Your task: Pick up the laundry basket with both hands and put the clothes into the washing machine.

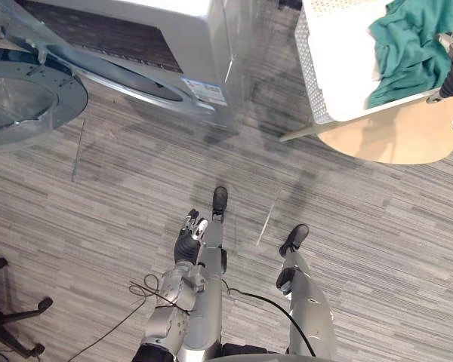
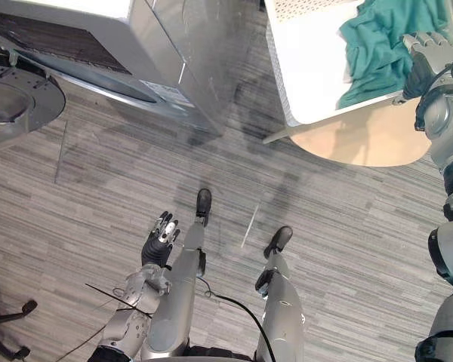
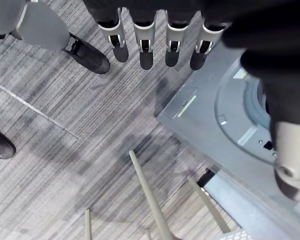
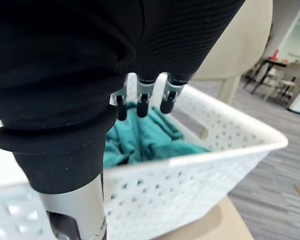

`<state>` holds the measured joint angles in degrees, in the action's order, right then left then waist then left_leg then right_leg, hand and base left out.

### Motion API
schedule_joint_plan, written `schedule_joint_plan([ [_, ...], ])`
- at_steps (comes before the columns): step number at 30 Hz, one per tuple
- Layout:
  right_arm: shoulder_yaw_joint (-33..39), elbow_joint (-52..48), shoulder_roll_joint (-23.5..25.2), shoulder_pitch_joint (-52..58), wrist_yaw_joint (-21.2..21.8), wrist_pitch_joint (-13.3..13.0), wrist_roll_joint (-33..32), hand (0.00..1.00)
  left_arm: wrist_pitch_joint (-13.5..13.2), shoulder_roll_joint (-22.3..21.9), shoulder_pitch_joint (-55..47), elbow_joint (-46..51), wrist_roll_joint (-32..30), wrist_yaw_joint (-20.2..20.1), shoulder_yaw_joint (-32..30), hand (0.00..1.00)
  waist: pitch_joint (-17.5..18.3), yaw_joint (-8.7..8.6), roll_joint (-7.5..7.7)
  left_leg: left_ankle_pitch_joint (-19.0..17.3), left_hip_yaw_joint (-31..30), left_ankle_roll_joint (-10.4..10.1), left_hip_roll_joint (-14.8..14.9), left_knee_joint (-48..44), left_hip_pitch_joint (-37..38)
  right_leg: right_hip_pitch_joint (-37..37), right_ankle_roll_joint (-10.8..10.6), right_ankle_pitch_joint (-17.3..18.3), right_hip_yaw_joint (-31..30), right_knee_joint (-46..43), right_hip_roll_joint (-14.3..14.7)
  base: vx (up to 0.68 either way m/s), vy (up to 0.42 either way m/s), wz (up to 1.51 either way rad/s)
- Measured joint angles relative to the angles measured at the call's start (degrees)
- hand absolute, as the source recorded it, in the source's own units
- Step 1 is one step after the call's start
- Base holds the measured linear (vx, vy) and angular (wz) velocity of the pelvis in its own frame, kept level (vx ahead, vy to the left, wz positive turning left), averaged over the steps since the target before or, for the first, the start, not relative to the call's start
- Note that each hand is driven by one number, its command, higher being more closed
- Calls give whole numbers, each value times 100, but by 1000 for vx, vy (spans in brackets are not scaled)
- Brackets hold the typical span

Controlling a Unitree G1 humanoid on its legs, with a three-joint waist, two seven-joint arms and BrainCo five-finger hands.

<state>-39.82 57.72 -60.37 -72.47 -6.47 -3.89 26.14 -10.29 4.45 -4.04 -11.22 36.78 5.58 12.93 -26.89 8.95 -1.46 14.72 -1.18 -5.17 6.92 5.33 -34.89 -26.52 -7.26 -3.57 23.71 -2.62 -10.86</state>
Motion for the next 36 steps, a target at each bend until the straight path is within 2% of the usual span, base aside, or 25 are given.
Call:
schedule_joint_plan([
  [2, -391, 54, -219, -233, 225, -9, -252, 0, -19, -126, 65, 75, 455, 0, 58, 0, -23, -10, -43, 37, -21, -26, -15, 0, -177, -144, -16, -17, 42, 13, -15, 19, 33, 6],
  [4, -660, 51, -355, -386, 411, -10, -410, 0, -22, -223, 65, 234, 663, -23, 116, 0, -29, -16, -63, 105, -10, -126, -28, 0, -260, -199, -18, -20, 72, 30, -28, 25, 34, 7],
  [7, -901, -35, -504, -575, 569, -11, -585, 0, -29, -342, 63, 517, 879, -70, 256, 0, -14, -4, -103, 107, 4, -128, 24, 0, -386, -320, -17, -20, 90, 32, -17, 6, 18, -2],
  [12, -949, -378, -644, -932, 518, -28, -803, 0, -19, -670, 72, 646, 1211, -176, 310, 0, 5, -12, -135, 105, 232, -130, 114, 0, -707, -791, 33, -59, -45, -85, 6, 0, 35, -19],
  [16, -955, -407, -635, -799, 572, 14, -957, 0, -13, -765, 71, 645, 1218, -180, 359, 0, 222, 43, -266, 106, 304, -129, 116, -1, -710, -818, 34, -54, -64, -139, -14, 38, 27, -1],
  [17, -953, -404, -634, -742, 607, 30, -1015, 100, -12, -768, 72, 645, 1216, -182, 359, 0, 279, 77, -281, 106, 319, -129, 118, -1, -714, -835, 36, -53, -74, -148, -16, 25, 23, -8],
  [18, -952, -383, -594, -637, 712, 59, -1092, 100, -9, -771, 71, 650, 1216, -187, 363, 0, 407, 137, -287, 107, 379, -128, 128, -2, -710, -873, 39, -43, -110, -180, -19, 30, 27, -9],
  [23, -804, -374, -154, -259, 1227, 229, -1705, 100, 105, -769, 71, 664, 1213, -206, 423, 0, 543, 148, -257, 107, 440, -128, 208, -12, -468, -806, 104, 184, -154, -539, -22, 17, 15, -5],
  [28, -614, -139, 249, 294, 1353, 278, -2610, 100, 250, -703, 77, 662, 1214, -312, 541, 0, 664, 172, -207, 102, 409, -128, 263, -139, -379, -758, 160, 438, -76, -962, -43, -2, -10, 9],
  [31, -493, 57, 395, 384, 1522, 293, -2843, 100, 263, -696, 78, 659, 1216, -311, 541, 0, 670, 214, -198, 97, 401, -126, 267, -134, -333, -730, 167, 467, -52, -1049, -57, -8, -8, 6],
  [36, -164, 309, 524, 575, 1681, 478, -3366, 100, 368, -564, 77, 660, 1220, -306, 540, 0, 695, 268, -183, 97, 468, -100, 263, -114, -327, -693, 166, 468, 31, -1127, -98, 4, -2, 9],
])
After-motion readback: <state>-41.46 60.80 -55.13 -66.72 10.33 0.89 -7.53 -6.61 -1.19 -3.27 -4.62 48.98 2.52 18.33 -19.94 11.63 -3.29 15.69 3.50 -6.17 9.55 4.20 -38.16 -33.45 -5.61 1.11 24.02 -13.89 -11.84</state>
